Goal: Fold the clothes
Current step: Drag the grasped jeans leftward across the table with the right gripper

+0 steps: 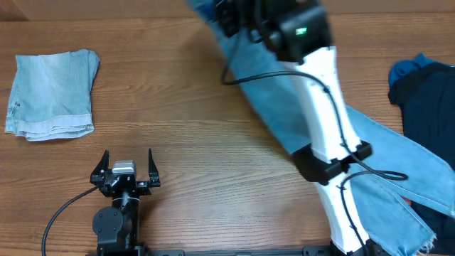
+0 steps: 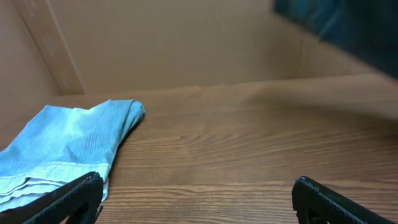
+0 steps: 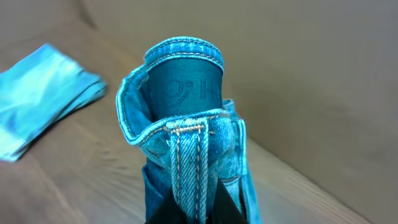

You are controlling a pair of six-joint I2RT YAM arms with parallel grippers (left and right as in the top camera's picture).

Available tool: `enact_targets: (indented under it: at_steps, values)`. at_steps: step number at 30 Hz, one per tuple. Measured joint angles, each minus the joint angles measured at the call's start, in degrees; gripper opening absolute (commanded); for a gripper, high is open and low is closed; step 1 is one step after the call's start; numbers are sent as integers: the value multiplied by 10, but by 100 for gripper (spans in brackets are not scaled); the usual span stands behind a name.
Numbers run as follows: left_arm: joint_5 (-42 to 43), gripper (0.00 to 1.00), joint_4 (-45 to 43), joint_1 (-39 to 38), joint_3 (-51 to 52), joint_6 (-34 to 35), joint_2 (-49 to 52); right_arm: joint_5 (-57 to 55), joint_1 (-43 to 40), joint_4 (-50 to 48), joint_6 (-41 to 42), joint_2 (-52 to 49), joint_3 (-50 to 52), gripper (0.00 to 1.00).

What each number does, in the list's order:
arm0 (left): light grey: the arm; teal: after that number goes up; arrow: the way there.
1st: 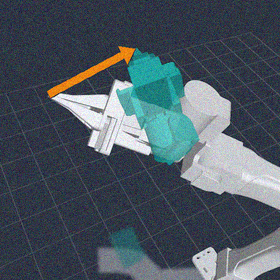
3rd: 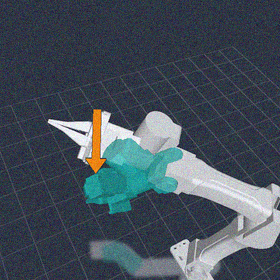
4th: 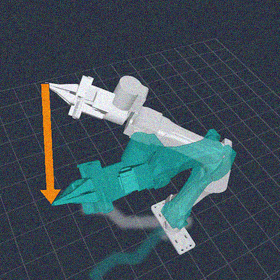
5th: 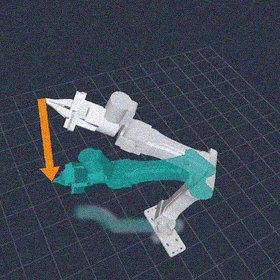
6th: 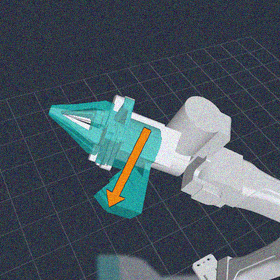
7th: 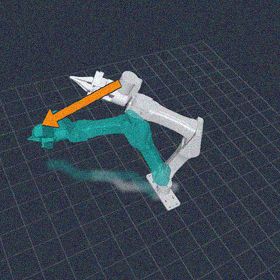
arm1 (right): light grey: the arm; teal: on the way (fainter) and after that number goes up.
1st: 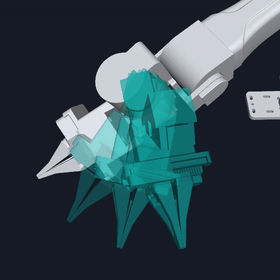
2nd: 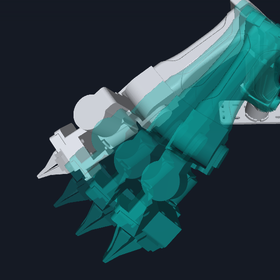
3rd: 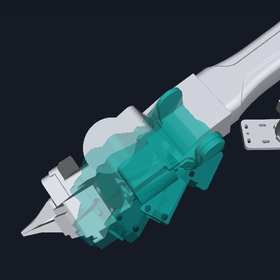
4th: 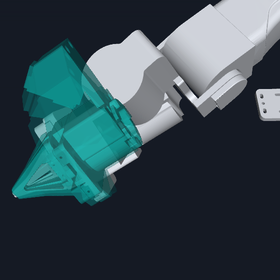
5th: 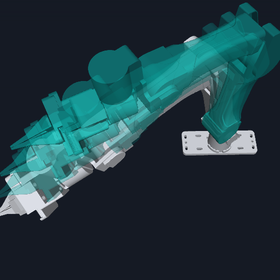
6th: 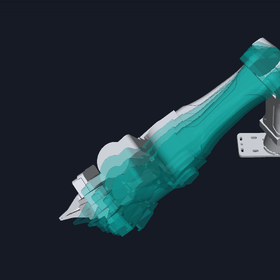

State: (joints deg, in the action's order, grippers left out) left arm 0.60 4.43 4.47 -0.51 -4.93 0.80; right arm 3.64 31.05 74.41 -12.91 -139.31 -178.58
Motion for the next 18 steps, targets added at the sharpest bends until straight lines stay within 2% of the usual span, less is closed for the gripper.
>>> enact_targets:
  at_steps: [3, 7, 14, 18]
  values:
    - [0, 100, 0, 0, 0, 0, 0, 12, 37, -7, -3, -47, 0, 4]
    - [0, 100, 0, 0, 0, 0, 0, 50, 47, -4, -4, -83, 1, 4]
    - [0, 100, 0, 0, 0, 0, 0, 120, 58, -7, -5, -84, 76, 4]
    - [0, 100, 0, 0, 0, 0, 0, 129, 70, -7, -5, -84, 85, 4]
